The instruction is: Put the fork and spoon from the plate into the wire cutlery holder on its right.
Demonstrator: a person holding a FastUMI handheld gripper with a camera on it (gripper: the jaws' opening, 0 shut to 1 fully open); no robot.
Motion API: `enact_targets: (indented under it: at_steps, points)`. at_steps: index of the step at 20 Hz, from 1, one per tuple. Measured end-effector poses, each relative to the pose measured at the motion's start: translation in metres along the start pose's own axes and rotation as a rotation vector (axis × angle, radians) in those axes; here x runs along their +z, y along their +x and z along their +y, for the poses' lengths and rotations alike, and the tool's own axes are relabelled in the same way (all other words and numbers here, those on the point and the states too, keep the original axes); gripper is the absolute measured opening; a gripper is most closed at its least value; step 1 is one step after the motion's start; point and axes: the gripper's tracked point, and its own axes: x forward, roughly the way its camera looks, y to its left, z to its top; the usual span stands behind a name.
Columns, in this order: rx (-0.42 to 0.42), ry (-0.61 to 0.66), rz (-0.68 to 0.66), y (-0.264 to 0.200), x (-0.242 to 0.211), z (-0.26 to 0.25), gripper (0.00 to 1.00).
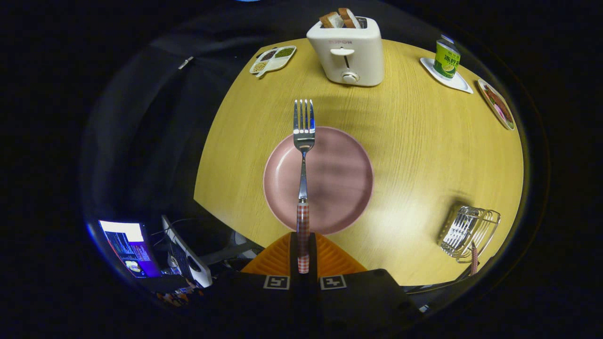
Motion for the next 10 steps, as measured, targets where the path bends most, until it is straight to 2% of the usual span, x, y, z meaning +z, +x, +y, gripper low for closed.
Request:
enact_targets:
  at_steps: [4, 10]
  points:
    - [-0.001, -0.011, 0.002, -0.066, -0.024, -0.03, 0.09]
    - [-0.137, -0.023, 0.139, -0.146, -0.074, -0.123, 0.08]
